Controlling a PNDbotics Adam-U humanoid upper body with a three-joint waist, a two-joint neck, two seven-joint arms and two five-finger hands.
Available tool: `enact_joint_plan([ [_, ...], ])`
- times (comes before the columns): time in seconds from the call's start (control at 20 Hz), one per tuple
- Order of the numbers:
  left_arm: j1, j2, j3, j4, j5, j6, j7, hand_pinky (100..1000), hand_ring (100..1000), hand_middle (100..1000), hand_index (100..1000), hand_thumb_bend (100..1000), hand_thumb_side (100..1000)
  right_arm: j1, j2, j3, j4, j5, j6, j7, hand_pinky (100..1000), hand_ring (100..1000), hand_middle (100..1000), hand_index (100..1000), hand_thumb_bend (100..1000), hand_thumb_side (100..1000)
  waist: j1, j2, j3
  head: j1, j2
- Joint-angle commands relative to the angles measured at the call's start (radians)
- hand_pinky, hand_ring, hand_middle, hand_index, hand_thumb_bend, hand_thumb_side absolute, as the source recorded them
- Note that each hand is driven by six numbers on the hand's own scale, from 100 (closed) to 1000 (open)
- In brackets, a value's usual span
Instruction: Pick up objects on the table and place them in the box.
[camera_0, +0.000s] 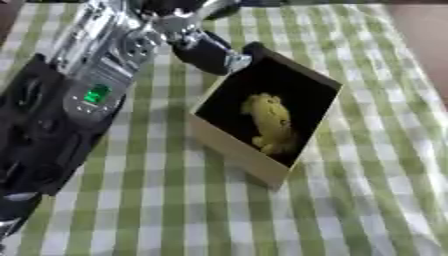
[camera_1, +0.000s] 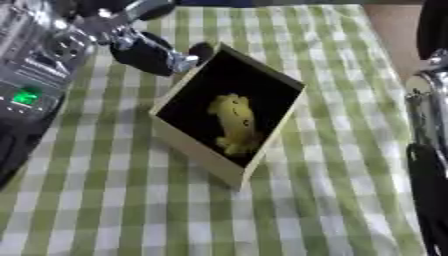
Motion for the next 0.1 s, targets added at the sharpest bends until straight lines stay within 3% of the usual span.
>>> enact_joint_plan([
  [0.05, 0.016, 0.068, 0.079, -0.101, 0.154, 0.084, 0.094, 458, 646, 685, 808, 382, 285, -0.020, -0.023, -0.010, -0.020, 0.005, -0.005, -0.002, 781, 736, 701, 870, 100, 931, -0.002, -0.026, 0.003, -0.004, 0.007],
  [0.1, 0.033, 0.086, 0.101, -0.125, 0.210, 0.108, 0.135, 457, 646, 688, 812, 369, 321, -0.021, -0.025, -0.010, -0.020, 0.006, -0.007, -0.003, 781, 736, 702, 870, 100, 929, -0.002, -0.026, 0.005, -0.004, 0.007],
])
